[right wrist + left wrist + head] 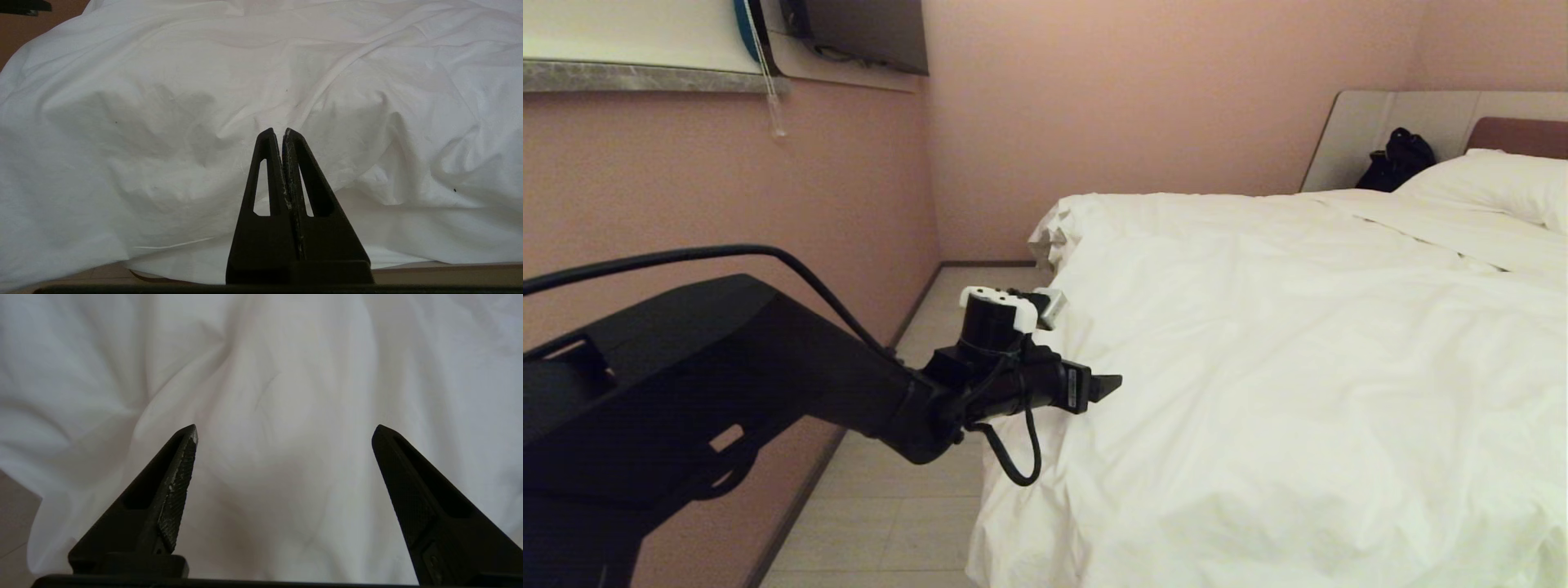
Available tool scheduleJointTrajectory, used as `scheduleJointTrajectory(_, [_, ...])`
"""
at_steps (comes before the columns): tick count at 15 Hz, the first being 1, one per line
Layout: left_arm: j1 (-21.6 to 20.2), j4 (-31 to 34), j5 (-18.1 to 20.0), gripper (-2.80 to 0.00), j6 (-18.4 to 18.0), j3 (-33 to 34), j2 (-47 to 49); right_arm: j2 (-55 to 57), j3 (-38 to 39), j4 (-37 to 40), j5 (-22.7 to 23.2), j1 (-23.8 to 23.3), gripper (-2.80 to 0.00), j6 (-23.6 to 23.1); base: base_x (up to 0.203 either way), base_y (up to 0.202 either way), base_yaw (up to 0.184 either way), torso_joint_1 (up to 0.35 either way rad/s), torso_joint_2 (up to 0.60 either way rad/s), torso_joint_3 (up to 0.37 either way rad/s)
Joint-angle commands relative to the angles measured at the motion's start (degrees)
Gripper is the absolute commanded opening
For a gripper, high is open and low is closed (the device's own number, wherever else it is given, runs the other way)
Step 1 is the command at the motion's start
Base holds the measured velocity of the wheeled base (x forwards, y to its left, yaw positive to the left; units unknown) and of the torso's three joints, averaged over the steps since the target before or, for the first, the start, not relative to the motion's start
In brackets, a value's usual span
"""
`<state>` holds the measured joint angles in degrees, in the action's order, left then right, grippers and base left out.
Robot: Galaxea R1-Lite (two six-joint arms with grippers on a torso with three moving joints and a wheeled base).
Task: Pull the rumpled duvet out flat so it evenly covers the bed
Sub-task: Flatten the corners of the folded blanket
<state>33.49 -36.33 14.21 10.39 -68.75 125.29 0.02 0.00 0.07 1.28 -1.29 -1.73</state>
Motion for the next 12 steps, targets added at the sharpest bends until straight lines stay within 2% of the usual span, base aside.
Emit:
scheduleJointTrajectory(1, [0.00, -0.23, 0.03, 0.00, -0.09, -1.48, 3.06, -0.02, 0.00, 0.01, 0.03, 0.05, -2.80, -0.03, 0.000, 0.000, 0.000, 0.000, 0.00, 0.000])
scheduleJointTrajectory(12, [-0.18, -0.15, 0.11, 0.00, -1.61, -5.93, 6.95, -0.02, 0.00, 0.01, 0.03, -0.03, -2.80, -0.03, 0.000, 0.000, 0.000, 0.000, 0.00, 0.000])
